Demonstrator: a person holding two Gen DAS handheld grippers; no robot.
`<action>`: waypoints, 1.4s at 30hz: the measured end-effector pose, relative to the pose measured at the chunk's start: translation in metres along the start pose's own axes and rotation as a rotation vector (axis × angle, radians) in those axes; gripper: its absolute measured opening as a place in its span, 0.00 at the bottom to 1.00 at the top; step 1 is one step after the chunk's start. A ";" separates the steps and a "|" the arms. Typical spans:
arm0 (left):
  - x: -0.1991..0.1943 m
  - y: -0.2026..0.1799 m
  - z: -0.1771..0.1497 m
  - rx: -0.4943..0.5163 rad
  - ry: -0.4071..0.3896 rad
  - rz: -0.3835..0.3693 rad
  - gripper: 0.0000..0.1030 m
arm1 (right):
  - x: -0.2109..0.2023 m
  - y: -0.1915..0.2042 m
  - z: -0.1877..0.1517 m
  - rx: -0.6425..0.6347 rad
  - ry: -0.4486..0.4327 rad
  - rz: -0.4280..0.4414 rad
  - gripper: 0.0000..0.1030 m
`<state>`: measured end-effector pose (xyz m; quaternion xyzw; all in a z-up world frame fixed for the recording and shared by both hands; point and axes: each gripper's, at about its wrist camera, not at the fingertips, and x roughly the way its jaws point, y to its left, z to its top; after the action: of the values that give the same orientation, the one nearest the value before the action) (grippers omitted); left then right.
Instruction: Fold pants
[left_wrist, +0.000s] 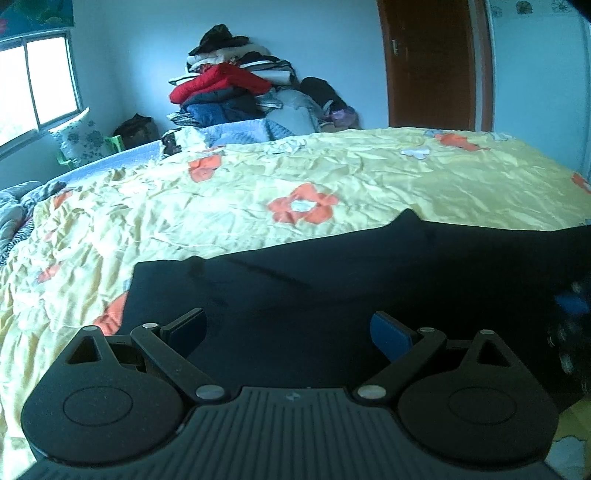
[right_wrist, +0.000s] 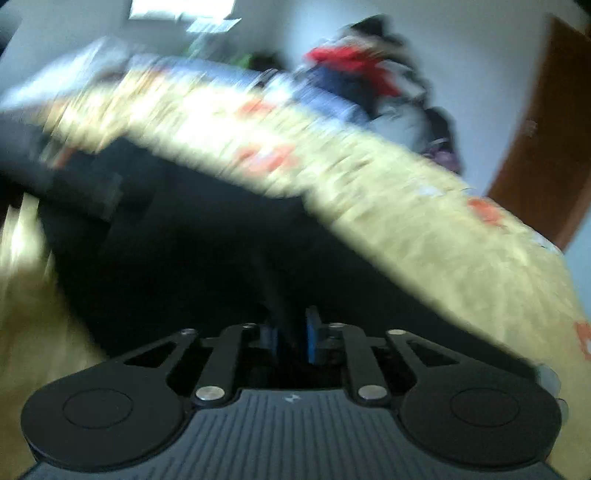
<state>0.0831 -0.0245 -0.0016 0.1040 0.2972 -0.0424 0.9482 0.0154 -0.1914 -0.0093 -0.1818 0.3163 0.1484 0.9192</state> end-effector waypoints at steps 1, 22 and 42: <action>0.001 0.003 0.000 -0.008 0.002 0.004 0.94 | -0.007 0.005 -0.004 -0.033 -0.011 0.000 0.17; 0.028 -0.128 0.024 0.237 0.048 -0.254 0.95 | -0.069 -0.119 -0.072 0.518 -0.040 -0.078 0.25; 0.022 -0.128 -0.001 0.236 -0.011 -0.260 1.00 | -0.101 -0.127 -0.117 0.383 0.200 0.016 0.50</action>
<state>0.0820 -0.1493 -0.0370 0.1753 0.2961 -0.1998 0.9174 -0.0729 -0.3703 -0.0005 -0.0151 0.4298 0.0738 0.8998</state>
